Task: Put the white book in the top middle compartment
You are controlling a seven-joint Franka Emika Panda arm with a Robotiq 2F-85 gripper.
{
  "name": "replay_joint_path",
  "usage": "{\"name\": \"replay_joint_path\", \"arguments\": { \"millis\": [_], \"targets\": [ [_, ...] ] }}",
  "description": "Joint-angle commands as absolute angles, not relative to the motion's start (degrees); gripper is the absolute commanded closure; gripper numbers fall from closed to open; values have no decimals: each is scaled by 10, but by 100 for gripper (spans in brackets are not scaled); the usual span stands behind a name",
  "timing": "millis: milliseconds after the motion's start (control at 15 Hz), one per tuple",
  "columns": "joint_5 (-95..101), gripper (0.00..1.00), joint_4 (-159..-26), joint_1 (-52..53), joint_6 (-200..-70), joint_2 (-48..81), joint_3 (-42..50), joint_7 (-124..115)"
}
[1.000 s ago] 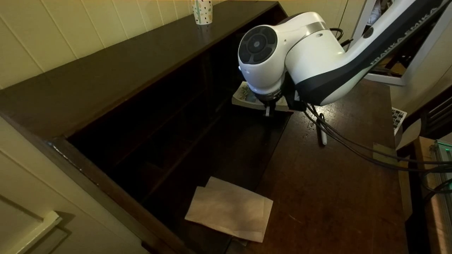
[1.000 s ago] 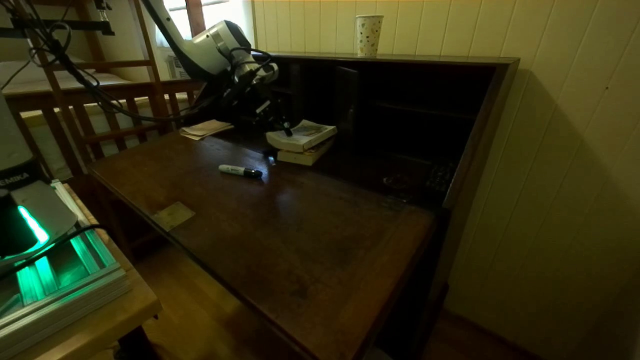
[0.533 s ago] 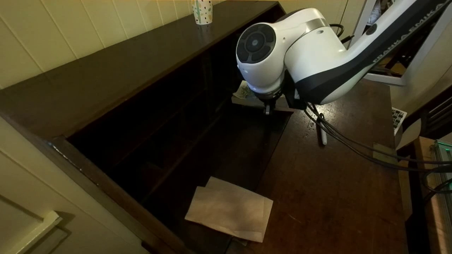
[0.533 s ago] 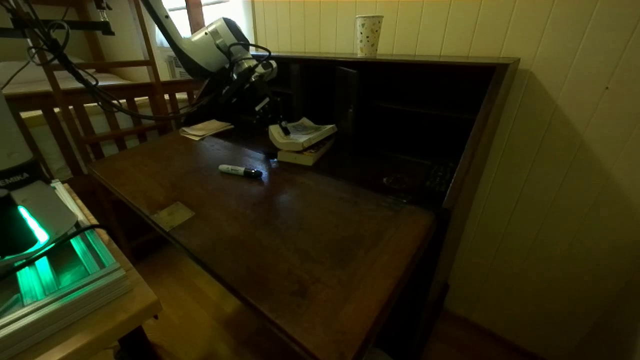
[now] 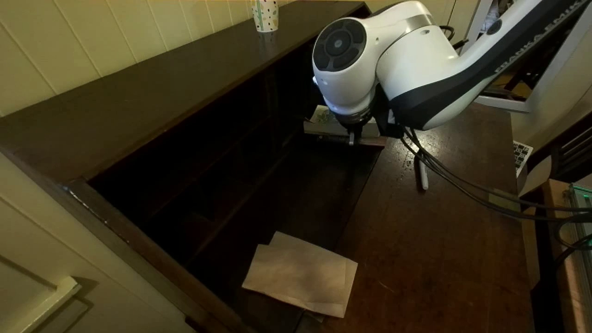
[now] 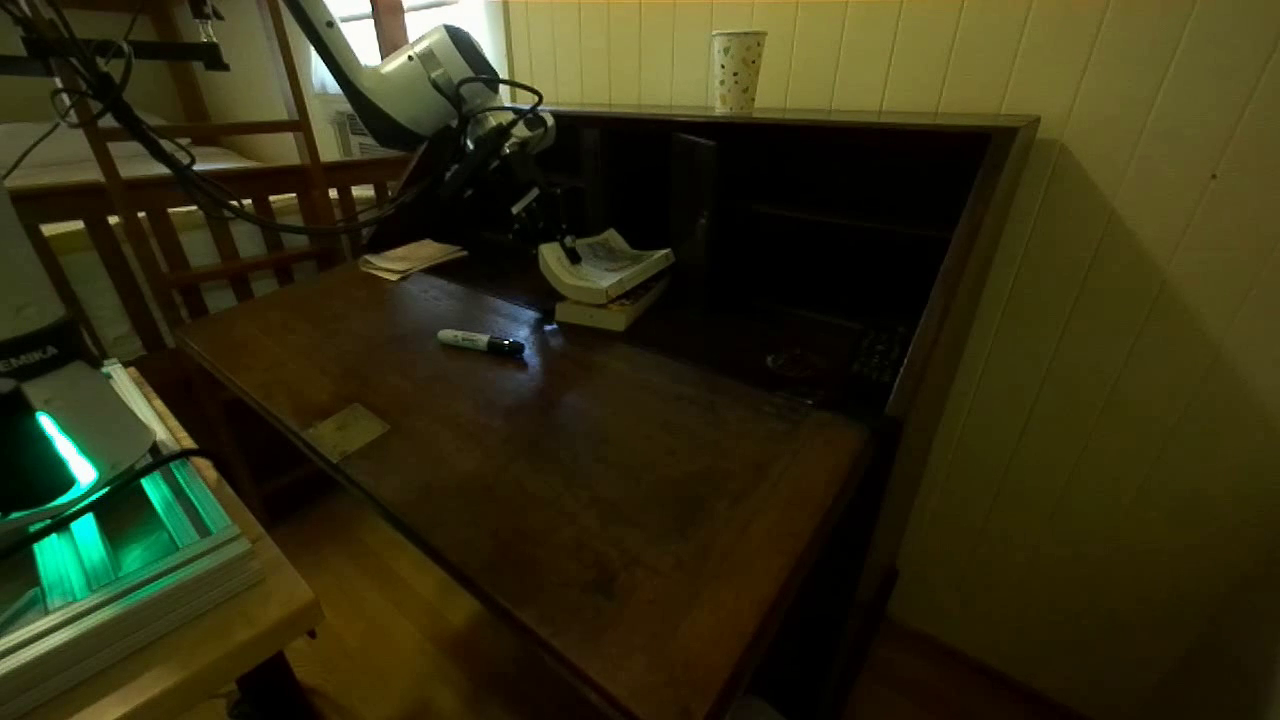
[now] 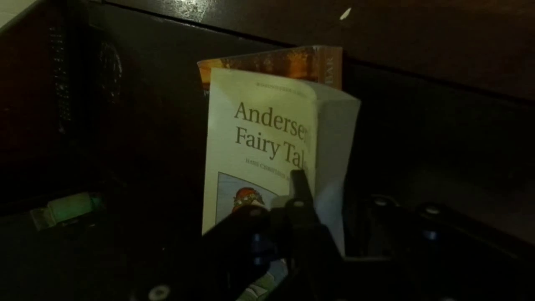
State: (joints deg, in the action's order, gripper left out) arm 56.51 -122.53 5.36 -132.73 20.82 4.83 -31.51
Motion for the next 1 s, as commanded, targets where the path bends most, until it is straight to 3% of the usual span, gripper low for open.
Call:
{"name": "replay_joint_path", "arguments": {
  "millis": [0, 933],
  "targets": [
    [553, 94, -1254, 32, -1345, 163, 42, -294],
    [472, 94, -1286, -1, -1454, 89, 44, -222]
  ]
}}
